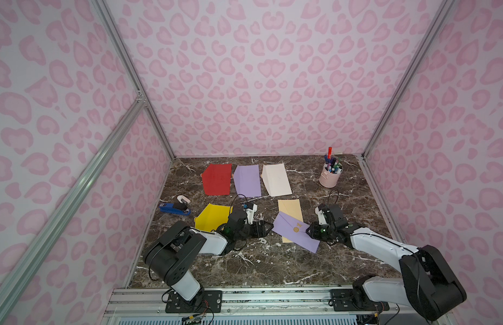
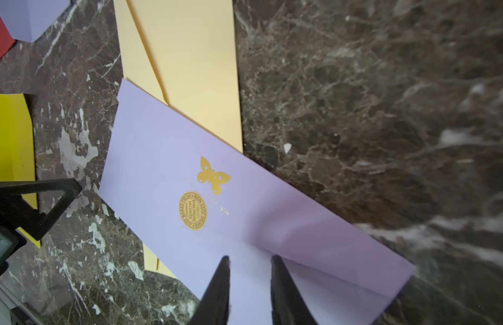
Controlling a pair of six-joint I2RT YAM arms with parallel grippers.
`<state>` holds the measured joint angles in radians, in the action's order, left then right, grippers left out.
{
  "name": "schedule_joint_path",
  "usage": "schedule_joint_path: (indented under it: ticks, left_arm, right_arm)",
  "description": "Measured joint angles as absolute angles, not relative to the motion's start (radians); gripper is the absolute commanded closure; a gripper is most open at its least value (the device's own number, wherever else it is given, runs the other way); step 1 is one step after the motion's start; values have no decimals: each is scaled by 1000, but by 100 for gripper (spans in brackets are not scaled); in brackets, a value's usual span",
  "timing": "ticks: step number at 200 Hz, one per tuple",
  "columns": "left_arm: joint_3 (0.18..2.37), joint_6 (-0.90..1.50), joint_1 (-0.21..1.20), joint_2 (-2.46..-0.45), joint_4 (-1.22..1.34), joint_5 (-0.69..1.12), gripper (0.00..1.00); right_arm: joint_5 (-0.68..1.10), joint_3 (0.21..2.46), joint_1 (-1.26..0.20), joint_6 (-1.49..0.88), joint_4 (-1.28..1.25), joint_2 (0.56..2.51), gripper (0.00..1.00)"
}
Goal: Open the envelope
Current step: Pick up the envelope from the envelope.
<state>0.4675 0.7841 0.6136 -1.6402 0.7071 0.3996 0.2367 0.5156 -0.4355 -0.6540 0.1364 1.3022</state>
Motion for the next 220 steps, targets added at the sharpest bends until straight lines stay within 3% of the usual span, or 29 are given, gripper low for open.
schedule_joint_path:
  ticks: [161,181,220]
  left_arm:
    - [503,847,659,-1797,895,472,29]
    - [503,861,661,-1805,908,479,36]
    - [506,869,661,-1805,910,488,59]
  right_arm:
    - [286,458,-412,-661,25,1332,74]
    - [287,458,-412,-661,20,1335,74]
    - [296,458,-412,-662,4,1344,75]
